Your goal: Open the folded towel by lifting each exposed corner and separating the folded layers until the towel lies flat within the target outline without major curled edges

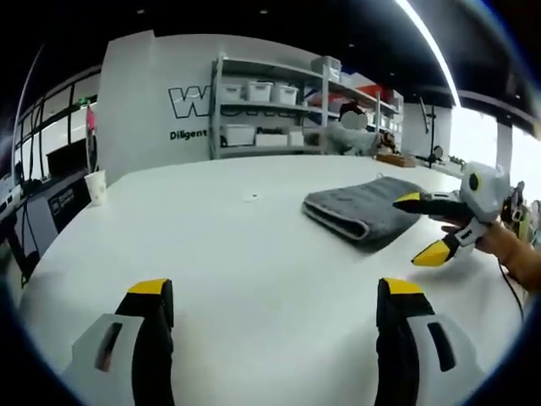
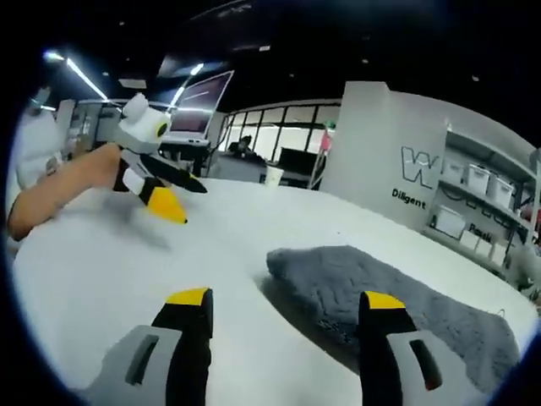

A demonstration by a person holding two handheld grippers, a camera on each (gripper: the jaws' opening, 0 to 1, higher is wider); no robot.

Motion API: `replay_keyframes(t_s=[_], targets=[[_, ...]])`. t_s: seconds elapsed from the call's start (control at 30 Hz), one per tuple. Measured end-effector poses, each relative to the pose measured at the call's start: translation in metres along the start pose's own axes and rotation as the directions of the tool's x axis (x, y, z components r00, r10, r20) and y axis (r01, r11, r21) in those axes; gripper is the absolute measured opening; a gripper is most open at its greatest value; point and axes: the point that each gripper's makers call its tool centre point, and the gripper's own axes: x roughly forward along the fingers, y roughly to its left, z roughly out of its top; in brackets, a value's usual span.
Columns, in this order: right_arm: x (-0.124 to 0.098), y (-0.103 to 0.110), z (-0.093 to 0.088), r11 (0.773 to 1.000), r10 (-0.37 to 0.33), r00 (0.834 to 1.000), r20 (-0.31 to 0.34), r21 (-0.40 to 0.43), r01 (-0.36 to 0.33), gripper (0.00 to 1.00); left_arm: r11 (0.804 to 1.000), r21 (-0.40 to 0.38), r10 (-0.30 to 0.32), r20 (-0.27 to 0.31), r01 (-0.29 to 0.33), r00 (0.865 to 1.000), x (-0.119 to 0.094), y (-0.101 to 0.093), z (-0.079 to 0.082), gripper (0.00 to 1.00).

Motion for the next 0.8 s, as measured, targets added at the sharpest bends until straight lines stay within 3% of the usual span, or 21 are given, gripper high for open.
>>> replay_keyframes(t_s=[0.17, 0.3, 0.47, 0.8], targets=[[0.011, 0.011, 0.003, 0.999, 0.021, 1.0, -0.009, -0.032, -0.021, 0.65, 1.0, 0.001, 0.003, -0.001, -0.003, 1.0, -0.001, 0.001, 0.0, 0.98], [0.016, 0.021, 0.013, 0.999, 0.043, 0.999, 0.027, -0.028, -0.043, 0.64, 1.0, -0.001, -0.001, 0.002, 0.001, 1.0, -0.001, 0.0, 0.0, 0.98], [0.025, 0.019, 0.018, 0.994, 0.011, 1.0, 0.019, -0.112, -0.009, 0.5, 1.0, 0.007, -0.004, -0.002, 0.004, 1.0, -0.001, -0.001, 0.001, 0.98], [0.041, 0.019, 0.02, 0.972, -0.017, 1.0, -0.022, -0.237, 0.011, 0.35, 1.0, 0.012, -0.001, -0.004, 0.001, 1.0, -0.002, -0.001, 0.001, 0.97]])
